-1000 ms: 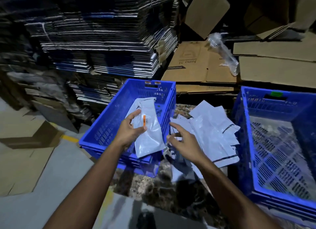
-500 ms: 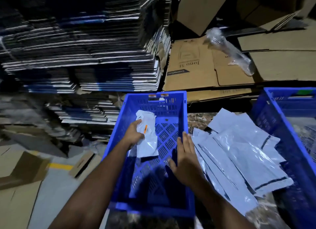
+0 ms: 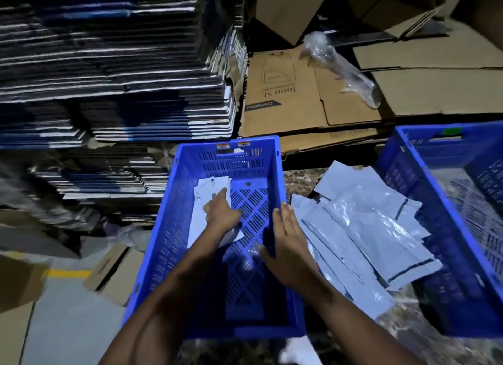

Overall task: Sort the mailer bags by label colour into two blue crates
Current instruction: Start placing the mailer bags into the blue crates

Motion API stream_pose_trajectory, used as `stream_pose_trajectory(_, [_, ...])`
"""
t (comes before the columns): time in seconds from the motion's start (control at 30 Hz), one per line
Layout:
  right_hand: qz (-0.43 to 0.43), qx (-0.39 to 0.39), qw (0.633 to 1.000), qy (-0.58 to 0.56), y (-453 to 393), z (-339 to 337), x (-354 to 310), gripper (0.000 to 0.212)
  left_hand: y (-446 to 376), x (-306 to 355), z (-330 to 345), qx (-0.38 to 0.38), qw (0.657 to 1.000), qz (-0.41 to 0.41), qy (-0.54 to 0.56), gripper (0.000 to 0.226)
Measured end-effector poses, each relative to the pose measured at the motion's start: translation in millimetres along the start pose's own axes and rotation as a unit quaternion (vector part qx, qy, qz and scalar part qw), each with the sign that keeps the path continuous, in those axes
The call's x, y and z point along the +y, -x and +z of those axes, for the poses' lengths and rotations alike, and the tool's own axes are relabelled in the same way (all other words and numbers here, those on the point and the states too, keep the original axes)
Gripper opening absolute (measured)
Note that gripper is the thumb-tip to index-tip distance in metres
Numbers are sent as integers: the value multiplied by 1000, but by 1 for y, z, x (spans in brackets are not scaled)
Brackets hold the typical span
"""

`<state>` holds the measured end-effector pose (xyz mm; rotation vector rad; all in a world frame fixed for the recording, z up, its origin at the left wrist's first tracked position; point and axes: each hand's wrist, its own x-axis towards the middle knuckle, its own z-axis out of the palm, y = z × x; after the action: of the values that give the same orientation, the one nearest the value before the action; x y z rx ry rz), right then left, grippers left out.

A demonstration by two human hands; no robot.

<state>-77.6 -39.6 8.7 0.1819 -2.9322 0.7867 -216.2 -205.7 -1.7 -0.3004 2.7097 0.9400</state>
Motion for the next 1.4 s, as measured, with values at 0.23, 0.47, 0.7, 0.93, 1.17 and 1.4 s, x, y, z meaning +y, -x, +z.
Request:
stream_pose_trajectory(0.23, [16, -58, 997, -39, 45, -37, 60, 82, 104, 58, 35, 42, 982, 146, 108, 48])
stream_pose_trajectory(0.47, [83, -70, 991, -83, 118, -86, 148, 72, 188, 94, 110, 122, 973, 165, -104, 48])
stream_pose_trajectory(0.7, [73, -52, 987, -135, 173, -112, 175, 61, 210, 125, 176, 37, 999, -13, 32, 39])
stream_pose_trajectory(0.93, [60, -67, 985, -148, 197, -122, 179, 56, 143, 115, 207, -4, 982, -161, 100, 59])
stream_pose_trajectory(1.17, [67, -46, 975, -207, 175, -137, 164, 50, 189, 128, 141, 72, 976, -3, 208, 30])
stream_pose_trajectory(1.4, [59, 51, 939, -334, 134, -161, 135, 49, 250, 120, 79, -14, 920, 214, 329, 23])
